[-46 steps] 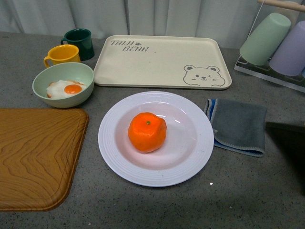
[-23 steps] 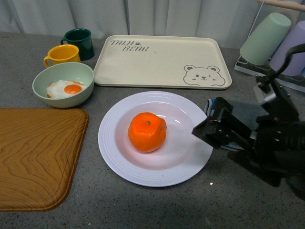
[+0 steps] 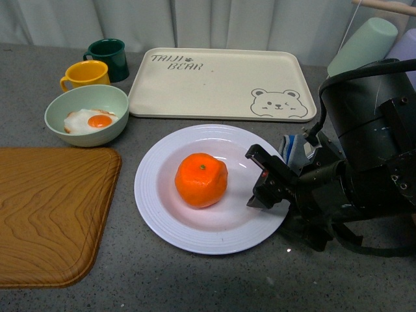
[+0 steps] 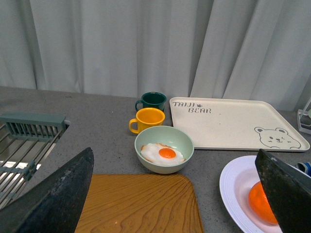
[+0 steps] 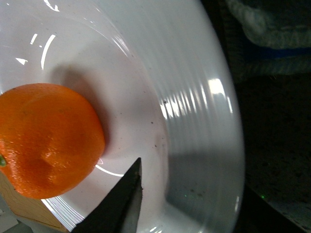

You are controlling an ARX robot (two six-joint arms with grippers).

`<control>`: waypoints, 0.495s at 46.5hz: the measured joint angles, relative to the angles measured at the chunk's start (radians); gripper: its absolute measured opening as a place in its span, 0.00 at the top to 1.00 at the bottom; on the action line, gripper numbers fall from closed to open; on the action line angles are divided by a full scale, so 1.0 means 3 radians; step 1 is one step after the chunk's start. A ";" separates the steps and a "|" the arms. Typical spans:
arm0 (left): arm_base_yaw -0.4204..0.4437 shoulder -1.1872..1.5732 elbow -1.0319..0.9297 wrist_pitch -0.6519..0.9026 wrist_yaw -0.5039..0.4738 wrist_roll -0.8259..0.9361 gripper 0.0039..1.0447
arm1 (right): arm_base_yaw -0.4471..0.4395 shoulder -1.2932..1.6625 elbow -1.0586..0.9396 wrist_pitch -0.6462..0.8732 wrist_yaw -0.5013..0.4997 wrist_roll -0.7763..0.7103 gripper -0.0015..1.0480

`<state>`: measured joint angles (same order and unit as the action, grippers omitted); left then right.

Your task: Place orange and plate with both arms

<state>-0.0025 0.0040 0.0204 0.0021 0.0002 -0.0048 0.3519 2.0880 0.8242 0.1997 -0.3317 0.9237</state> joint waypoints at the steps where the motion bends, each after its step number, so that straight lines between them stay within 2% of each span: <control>1: 0.0000 0.0000 0.0000 0.0001 0.0000 0.0000 0.06 | -0.0005 0.0000 0.0001 -0.0022 0.0001 -0.0001 0.65; 3: 0.0000 0.0000 0.0000 0.0001 0.0000 0.0000 0.06 | -0.0019 0.0000 0.0001 -0.0076 -0.0004 -0.0006 0.74; 6: 0.0000 0.0000 0.0000 0.0000 0.0000 0.0000 0.06 | -0.0053 -0.0001 0.0024 -0.0142 -0.0048 0.0008 0.81; 16: 0.0000 0.0000 0.0000 0.0001 0.0000 0.0000 0.06 | -0.0146 -0.0126 0.0036 -0.0150 -0.0237 -0.0009 0.88; 23: 0.0000 0.0000 0.0000 0.0000 0.0000 0.0000 0.06 | -0.0191 -0.0285 -0.0112 0.0103 -0.0380 0.0011 0.94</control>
<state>-0.0025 0.0040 0.0204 0.0021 0.0002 -0.0048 0.2947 2.0026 0.7906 0.2306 -0.4458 0.9272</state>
